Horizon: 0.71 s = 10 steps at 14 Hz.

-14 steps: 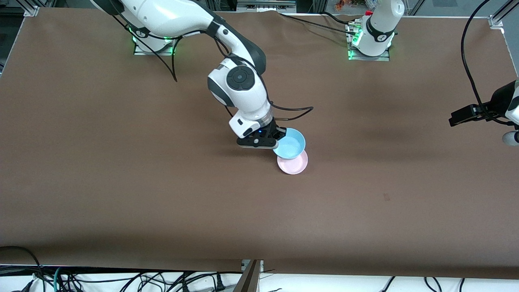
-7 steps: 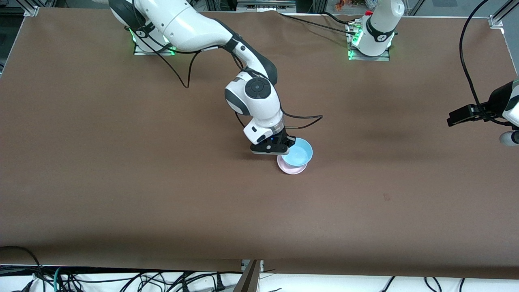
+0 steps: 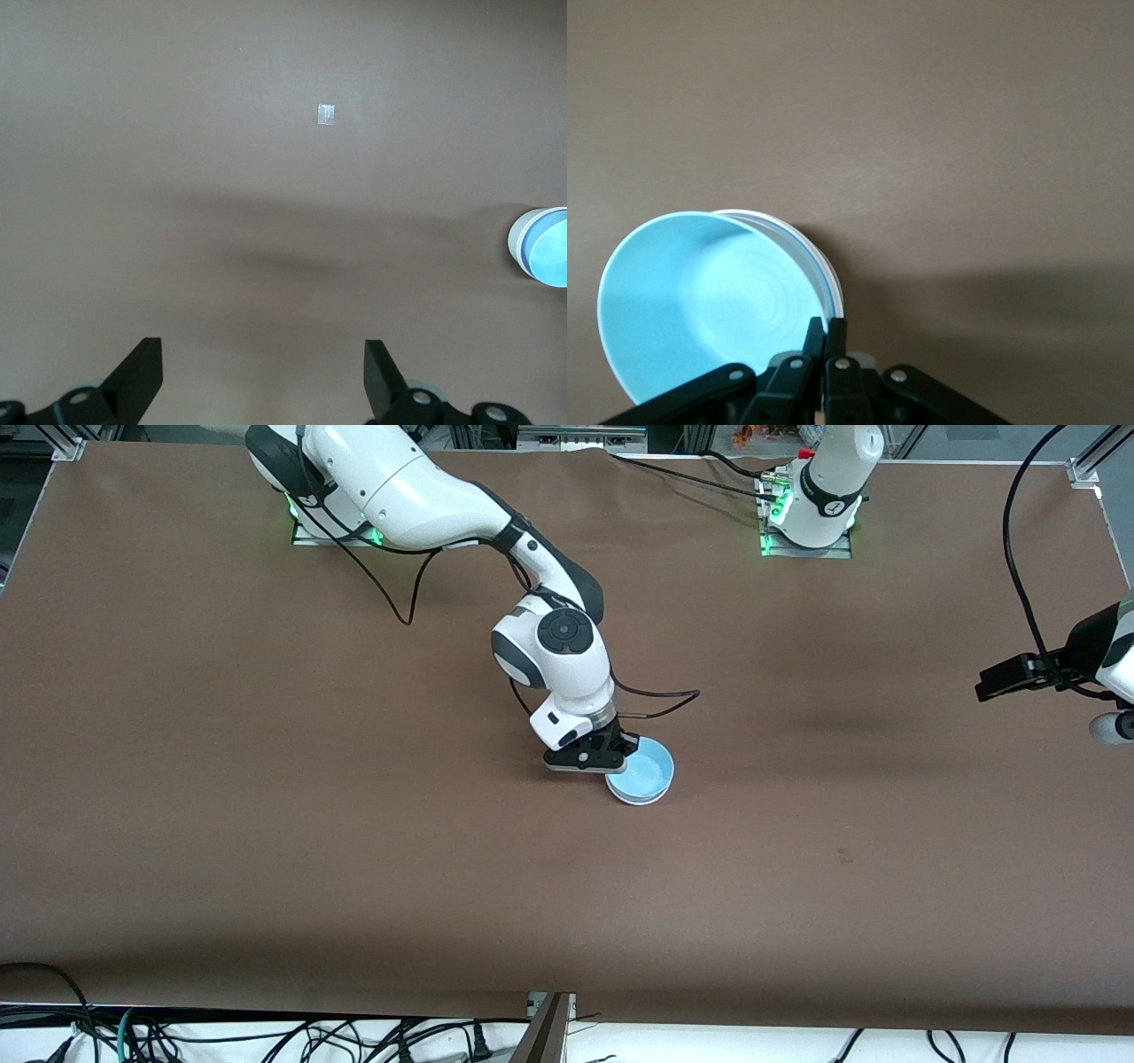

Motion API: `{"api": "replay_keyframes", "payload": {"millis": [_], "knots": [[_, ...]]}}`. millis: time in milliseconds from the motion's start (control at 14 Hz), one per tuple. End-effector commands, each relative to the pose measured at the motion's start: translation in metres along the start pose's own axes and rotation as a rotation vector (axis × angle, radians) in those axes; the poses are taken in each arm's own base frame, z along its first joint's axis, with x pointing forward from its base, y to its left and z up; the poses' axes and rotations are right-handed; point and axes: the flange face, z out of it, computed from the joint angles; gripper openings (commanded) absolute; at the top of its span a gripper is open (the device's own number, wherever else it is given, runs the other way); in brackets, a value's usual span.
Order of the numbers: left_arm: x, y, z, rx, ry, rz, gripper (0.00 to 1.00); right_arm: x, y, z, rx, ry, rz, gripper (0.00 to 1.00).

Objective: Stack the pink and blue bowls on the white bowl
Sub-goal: 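Lower the blue bowl onto the pink bowl with the right gripper, then open the right gripper to release the blue bowl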

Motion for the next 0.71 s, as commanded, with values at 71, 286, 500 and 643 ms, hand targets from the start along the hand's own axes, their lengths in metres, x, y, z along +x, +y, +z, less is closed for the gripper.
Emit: {"api": "replay_keyframes", "payload": {"millis": [71,286,500,643], "knots": [[0.000,0.003,-0.004,-0.016,-0.004,0.023,1.00,0.006,0.004,0.011,-0.012,0.026,-0.008,0.00],[0.001,0.001,-0.004,-0.017,-0.004,0.020,1.00,0.004,0.005,0.022,0.004,0.035,-0.007,0.04],[0.001,0.002,-0.004,-0.016,-0.004,0.023,1.00,0.010,0.007,0.018,0.006,0.041,-0.004,0.51],[0.001,0.002,-0.004,-0.016,-0.004,0.023,1.00,0.016,0.008,0.013,0.007,0.046,0.000,0.59]]}}
